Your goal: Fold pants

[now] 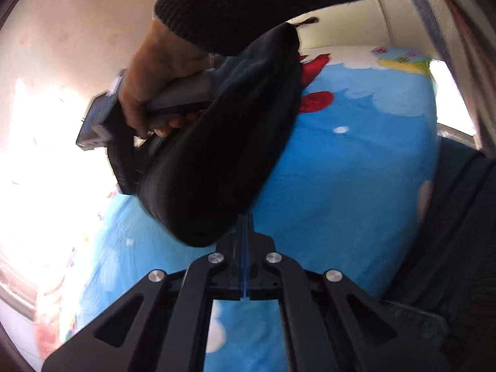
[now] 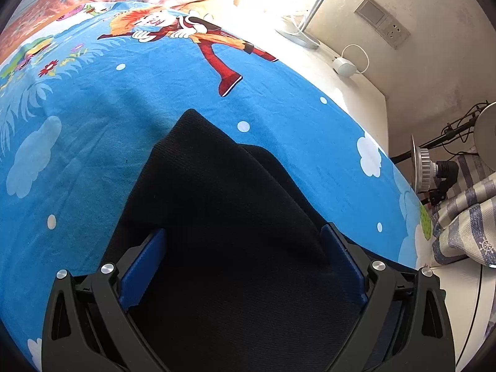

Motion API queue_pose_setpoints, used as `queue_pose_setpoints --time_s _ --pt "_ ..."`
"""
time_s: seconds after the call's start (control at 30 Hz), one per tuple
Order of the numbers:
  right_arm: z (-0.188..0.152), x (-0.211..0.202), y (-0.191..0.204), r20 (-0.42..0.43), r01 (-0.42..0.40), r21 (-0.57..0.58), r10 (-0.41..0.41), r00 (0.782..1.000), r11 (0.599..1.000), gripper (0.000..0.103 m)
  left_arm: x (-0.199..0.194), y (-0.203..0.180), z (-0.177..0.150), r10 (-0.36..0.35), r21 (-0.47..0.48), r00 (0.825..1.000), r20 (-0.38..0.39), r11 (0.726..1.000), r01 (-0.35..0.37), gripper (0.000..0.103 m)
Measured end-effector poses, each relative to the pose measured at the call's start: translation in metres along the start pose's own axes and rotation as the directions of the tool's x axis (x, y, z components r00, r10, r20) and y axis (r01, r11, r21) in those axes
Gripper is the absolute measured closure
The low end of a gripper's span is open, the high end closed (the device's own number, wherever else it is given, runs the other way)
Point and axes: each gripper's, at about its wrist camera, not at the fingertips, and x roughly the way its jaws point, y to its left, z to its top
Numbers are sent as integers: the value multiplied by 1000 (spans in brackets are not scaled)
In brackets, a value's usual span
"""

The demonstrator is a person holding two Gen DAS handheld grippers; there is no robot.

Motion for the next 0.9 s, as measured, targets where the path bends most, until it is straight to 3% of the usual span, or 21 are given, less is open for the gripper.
queue_pose_setpoints --time_s 0.07,0.17,0.2,0.23,0.27,0.4,0.47,0.53,0.57,0.6,0.63,0.67,0.7,0.8,0.87,0.9 --pt "-1 -2 4 13 25 -15 -24 1000 1000 12 1 -12 2 45 28 999 14 999 -46 103" --pt "-3 -6 4 38 25 -37 -24 999 999 11 -15 16 6 33 -123 998 51 992 -26 96" --pt "-2 -7 0 33 -5 -23 6 999 1000 11 -22 27 7 41 -166 997 63 986 -30 74" --pt "-2 -9 -7 29 -39 2 39 999 999 12 -26 39 8 59 -206 995 77 978 -42 37" --pt "-2 -15 -15 30 -43 38 42 999 998 12 -29 51 9 79 -236 992 98 970 -54 30" --pt "-11 -53 -42 86 -50 96 41 995 994 12 -14 69 24 124 -235 987 106 967 -97 30" --pt "-17 -56 -49 52 -3 60 0 999 998 11 8 73 36 49 -247 995 84 969 -27 35" --pt "-26 -41 -52 -19 65 -7 -65 998 998 12 30 67 42 -56 -260 998 39 963 64 68" --pt "-32 -30 -55 -42 115 -35 -117 992 993 12 37 56 44 -97 -237 995 15 966 98 70" --pt "-36 -21 -60 -42 118 -33 -119 992 992 12 41 41 44 -125 -192 992 -3 974 122 73" --pt "-37 -14 -68 -41 71 7 -70 997 997 12 43 25 44 -136 -146 990 -20 981 132 72" --pt "-35 -9 -76 -48 39 60 -36 998 997 12 42 11 43 -100 -109 995 -27 989 96 70" --pt "-33 -5 -80 -49 49 96 -45 998 994 12 43 6 43 -75 -102 997 -30 992 72 69" --pt "-29 3 -74 -39 108 115 -104 994 988 12 42 17 44 -110 -175 994 -23 979 104 69" --pt "-29 -9 -75 12 125 117 -127 992 985 12 33 19 43 -104 -169 994 -9 980 101 68" --pt "-32 -21 -79 57 144 129 -152 987 981 12 26 18 44 -104 -165 995 8 981 104 62"
